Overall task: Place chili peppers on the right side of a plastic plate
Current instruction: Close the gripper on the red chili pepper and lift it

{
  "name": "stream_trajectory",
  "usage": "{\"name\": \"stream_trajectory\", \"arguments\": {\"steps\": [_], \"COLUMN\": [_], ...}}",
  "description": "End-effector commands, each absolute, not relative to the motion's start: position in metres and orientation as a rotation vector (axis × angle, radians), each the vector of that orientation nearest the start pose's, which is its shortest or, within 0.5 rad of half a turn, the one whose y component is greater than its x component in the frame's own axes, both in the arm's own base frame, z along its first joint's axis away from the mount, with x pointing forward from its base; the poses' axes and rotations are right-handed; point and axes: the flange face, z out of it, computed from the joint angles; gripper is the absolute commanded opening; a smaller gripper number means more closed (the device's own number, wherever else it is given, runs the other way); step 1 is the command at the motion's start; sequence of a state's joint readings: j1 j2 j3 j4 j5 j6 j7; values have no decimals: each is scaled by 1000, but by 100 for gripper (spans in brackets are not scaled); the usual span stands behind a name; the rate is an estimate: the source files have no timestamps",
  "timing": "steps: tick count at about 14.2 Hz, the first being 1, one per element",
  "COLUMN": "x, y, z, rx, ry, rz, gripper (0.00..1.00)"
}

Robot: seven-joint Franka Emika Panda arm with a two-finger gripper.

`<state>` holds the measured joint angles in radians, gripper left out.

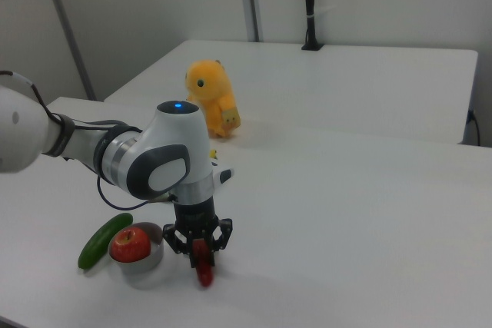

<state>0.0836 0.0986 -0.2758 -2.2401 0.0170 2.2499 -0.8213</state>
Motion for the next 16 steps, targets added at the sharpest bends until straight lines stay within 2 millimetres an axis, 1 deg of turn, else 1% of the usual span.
{"name": "stream_trajectory", "arguments": {"steps": [1,2,5,6,9,10,12,13,14,15,16], "x": [513,513,513,514,522,529,542,547,557,563,572], "y": [-98,-99,-100,-101,-104,-103,-102,-102,-102,-102,-100], "z": [319,322,329,334,364,379,405,415,431,440,449], "rx": [-2963,-2962,-2967,-2972,-2973,-2969,-2972,-2973,-2973,-2971,-2963], "ry": [-977,-973,-956,-939,-915,-858,-808,-772,-710,-661,-568], "rz": [108,108,92,73,44,27,-13,-43,-89,-122,-173], "gripper": [7,5,5,5,5,5,5,5,5,5,5]}}
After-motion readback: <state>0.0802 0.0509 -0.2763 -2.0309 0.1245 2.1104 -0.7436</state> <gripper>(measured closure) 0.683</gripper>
